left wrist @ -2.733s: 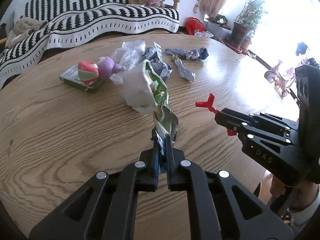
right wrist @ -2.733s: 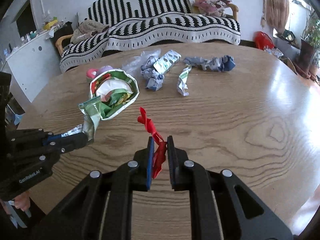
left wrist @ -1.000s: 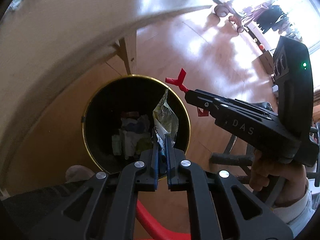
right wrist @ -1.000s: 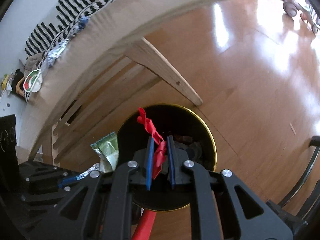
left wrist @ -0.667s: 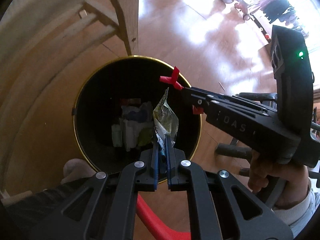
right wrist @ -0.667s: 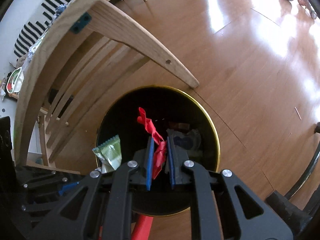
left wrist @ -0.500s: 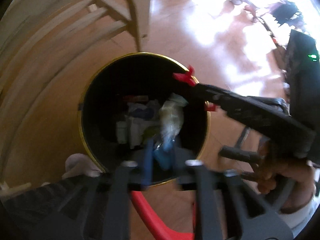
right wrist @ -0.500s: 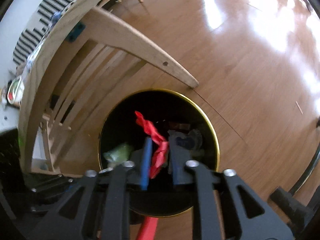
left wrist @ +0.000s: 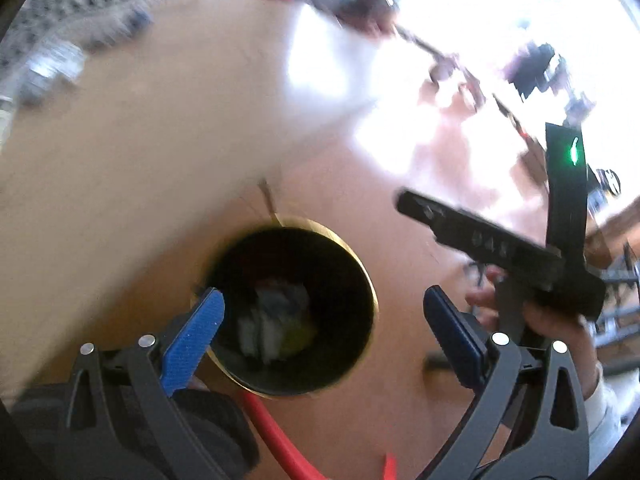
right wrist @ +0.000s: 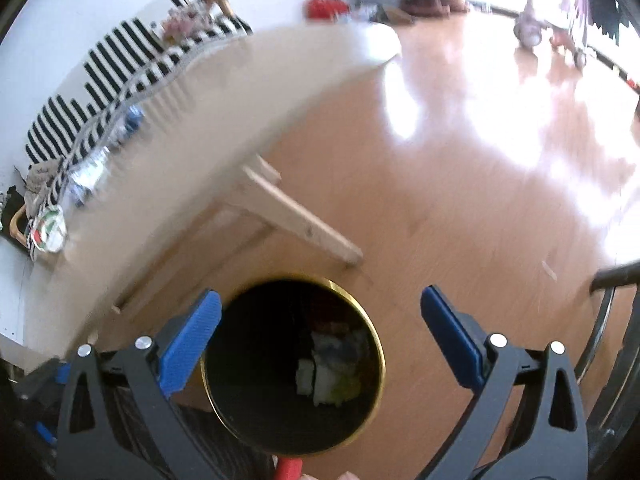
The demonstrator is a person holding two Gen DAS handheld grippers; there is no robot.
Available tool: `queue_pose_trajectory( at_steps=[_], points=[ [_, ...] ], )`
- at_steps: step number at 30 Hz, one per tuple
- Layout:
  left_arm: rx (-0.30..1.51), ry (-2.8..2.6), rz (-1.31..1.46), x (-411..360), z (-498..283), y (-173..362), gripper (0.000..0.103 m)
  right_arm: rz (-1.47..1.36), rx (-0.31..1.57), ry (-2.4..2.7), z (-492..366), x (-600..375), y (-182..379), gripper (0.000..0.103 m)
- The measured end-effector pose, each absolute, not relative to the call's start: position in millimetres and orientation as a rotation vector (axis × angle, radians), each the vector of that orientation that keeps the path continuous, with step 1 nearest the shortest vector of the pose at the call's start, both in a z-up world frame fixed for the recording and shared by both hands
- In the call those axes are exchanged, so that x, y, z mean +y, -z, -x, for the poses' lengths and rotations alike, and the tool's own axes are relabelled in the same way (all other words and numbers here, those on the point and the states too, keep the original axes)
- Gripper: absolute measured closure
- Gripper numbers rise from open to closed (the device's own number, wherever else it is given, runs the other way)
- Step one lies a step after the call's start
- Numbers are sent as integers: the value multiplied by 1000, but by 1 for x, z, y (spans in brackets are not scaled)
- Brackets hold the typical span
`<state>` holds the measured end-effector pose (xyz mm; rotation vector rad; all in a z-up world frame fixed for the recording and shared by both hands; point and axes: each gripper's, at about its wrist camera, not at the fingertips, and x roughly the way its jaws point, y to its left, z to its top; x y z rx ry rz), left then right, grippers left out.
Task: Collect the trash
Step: 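Grasp the white plastic bag with the left tool while the right tool grasps a white paper strip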
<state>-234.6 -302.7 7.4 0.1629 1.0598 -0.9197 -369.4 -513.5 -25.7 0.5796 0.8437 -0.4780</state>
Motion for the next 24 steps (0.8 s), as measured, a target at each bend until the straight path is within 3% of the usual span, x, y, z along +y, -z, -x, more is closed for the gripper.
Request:
queue_pose_trajectory(
  at_steps=[9, 13, 24],
  points=[
    [928, 475, 90, -184, 121, -58, 6, -356, 731, 346, 293, -459, -32, 6],
    [946, 334, 95, -146, 83, -52, 6, -247, 779, 239, 243, -423, -33, 6],
    [987, 286, -46, -141, 19, -14, 6, -11, 914, 150, 132, -357, -7, 6]
  ],
)
